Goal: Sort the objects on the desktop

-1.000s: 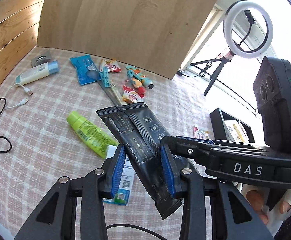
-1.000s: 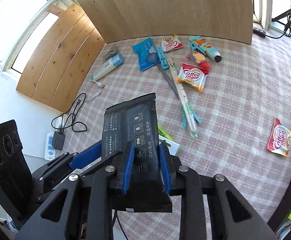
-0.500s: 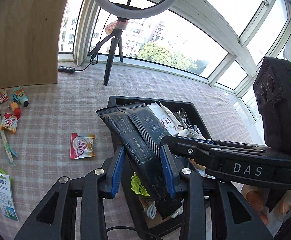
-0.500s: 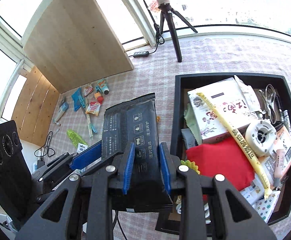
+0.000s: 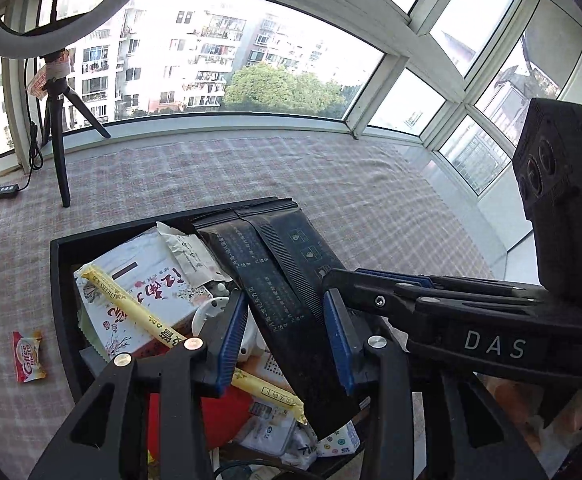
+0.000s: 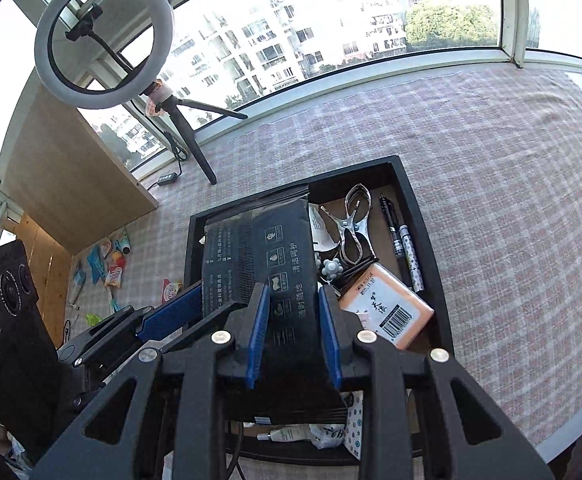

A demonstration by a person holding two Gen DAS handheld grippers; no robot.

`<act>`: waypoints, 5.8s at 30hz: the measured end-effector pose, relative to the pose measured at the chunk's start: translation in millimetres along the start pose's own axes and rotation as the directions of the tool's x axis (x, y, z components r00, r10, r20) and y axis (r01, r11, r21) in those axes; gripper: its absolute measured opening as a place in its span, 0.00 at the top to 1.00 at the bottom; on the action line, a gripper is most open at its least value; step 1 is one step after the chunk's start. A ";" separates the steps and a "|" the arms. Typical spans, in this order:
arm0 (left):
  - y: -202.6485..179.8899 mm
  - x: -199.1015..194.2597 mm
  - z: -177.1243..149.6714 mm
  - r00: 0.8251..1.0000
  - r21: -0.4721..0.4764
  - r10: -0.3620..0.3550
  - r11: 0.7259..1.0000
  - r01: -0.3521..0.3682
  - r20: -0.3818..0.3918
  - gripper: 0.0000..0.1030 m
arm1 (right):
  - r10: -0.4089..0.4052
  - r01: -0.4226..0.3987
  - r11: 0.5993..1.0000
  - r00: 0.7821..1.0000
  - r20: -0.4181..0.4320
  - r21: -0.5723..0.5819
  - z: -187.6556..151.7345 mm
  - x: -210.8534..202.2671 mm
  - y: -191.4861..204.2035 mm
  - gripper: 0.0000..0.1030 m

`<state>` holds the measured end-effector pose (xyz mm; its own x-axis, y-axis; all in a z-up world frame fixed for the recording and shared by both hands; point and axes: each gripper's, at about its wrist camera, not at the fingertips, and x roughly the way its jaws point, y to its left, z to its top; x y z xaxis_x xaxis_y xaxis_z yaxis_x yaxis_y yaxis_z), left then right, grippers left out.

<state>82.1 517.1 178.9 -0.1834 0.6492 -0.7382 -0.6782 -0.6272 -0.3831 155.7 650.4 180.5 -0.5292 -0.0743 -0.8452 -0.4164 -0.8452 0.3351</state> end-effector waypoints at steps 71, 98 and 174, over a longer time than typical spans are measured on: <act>468.9 -223.9 -231.4 0.927 -0.602 0.362 0.719 -0.347 -0.101 0.56 | 0.007 -0.201 0.732 0.958 -0.287 -0.651 -156.0 241.7 479.3 0.60; 503.2 -174.0 -183.0 0.960 -0.564 0.274 0.785 -0.256 -0.054 0.70 | 0.105 -0.454 0.626 0.855 -0.509 -0.634 -161.1 303.5 486.7 0.71; 53.7 -58.4 -63.3 0.999 -0.095 0.033 0.995 -0.032 0.011 0.48 | -0.115 0.142 0.968 0.984 0.138 -0.205 -103.5 -8.4 70.1 0.54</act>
<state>101.4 418.3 166.3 -0.2134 0.6324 -0.7447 -0.6009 -0.6860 -0.4103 207.4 537.1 168.0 -0.5747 0.0971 -0.8126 -0.3268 -0.9376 0.1191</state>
